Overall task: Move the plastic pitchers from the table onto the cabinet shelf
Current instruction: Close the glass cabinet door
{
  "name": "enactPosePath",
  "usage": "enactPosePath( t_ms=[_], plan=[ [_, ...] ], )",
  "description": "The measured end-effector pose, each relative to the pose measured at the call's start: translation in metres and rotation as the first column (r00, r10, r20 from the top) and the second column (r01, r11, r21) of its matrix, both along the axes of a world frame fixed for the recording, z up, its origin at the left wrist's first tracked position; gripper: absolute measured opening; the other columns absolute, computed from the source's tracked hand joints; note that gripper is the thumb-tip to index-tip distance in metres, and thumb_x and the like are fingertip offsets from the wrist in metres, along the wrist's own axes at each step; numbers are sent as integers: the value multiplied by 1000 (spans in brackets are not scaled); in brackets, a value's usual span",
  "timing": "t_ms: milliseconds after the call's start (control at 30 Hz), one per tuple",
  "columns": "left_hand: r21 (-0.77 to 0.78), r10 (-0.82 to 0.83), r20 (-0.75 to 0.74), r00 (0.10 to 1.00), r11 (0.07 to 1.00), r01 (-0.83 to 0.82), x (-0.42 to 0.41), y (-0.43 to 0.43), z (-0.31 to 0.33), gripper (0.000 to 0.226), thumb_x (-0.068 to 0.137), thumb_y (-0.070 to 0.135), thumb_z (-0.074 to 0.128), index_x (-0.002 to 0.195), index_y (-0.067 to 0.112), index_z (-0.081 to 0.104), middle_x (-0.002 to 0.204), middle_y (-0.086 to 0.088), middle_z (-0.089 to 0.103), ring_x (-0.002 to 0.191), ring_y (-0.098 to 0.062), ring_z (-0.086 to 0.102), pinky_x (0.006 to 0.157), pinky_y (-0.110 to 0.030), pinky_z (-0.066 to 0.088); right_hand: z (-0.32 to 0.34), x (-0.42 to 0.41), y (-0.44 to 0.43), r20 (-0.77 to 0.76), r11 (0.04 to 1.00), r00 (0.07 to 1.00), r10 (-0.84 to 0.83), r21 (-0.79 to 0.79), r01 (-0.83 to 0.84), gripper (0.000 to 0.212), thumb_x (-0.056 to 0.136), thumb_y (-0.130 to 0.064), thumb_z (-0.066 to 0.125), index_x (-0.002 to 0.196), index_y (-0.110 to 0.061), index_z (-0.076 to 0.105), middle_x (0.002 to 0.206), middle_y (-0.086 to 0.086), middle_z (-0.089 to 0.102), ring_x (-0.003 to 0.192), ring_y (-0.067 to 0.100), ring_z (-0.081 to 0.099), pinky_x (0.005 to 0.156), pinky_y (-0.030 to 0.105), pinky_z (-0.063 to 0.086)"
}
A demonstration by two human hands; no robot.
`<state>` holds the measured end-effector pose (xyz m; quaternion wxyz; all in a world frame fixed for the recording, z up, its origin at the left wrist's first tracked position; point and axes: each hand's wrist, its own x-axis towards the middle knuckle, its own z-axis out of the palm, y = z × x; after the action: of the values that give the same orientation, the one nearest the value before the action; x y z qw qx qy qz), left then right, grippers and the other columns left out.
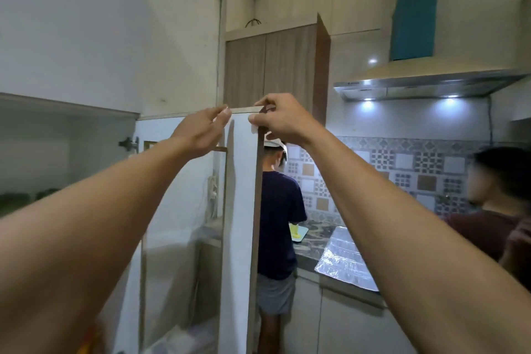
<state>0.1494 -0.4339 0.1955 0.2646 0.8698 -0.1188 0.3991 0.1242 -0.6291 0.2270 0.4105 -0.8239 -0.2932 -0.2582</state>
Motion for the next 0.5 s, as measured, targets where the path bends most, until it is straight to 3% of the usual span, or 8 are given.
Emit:
enactPosePath(
  t_ms=[133, 233, 300, 367, 500],
  plan=[
    [-137, 20, -7, 1000, 990, -21, -62, 38, -4, 64, 99, 59, 23, 132, 20, 61, 135, -13, 60, 125, -33, 52, 98, -37, 37, -4, -45, 39, -15, 987, 987, 159, -19, -160, 23, 92, -27, 70, 108, -10, 67, 95, 7, 75, 86, 18, 75, 80, 39, 62],
    [-237, -20, -3, 1000, 971, 19, -106, 68, -7, 68, 93, 67, 24, 129, 25, 64, 130, -11, 64, 124, -29, 55, 106, -41, 40, -12, -73, 75, 14, 967, 967, 253, -31, -252, 27, 96, -33, 64, 105, -8, 71, 94, 8, 75, 84, 11, 73, 81, 44, 59],
    [-337, -42, 3, 999, 941, 40, -136, 88, -8, 70, 88, 73, 27, 123, 28, 67, 122, -6, 69, 117, -23, 61, 100, -44, 46, -17, -91, 104, 33, 949, 949, 313, -30, -312, 27, 100, -34, 58, 107, -12, 73, 96, 5, 74, 87, 9, 71, 73, 35, 58],
    [-422, -52, 2, 999, 906, 48, -158, 101, -8, 70, 91, 70, 26, 122, 25, 68, 118, -2, 68, 107, -18, 63, 88, -38, 49, -22, -100, 132, 36, 934, 933, 358, -28, -357, 31, 101, -37, 54, 116, -18, 73, 105, 1, 76, 98, 15, 72, 68, 23, 54],
    [-556, -58, 19, 998, 829, 59, -200, 135, -8, 73, 96, 65, 21, 118, 15, 70, 108, -5, 73, 100, -25, 67, 93, -49, 48, -30, -109, 197, 26, 910, 910, 413, -34, -412, 50, 97, -52, 51, 131, -18, 66, 125, 2, 71, 117, 20, 66, 96, 33, 51]
  ],
)
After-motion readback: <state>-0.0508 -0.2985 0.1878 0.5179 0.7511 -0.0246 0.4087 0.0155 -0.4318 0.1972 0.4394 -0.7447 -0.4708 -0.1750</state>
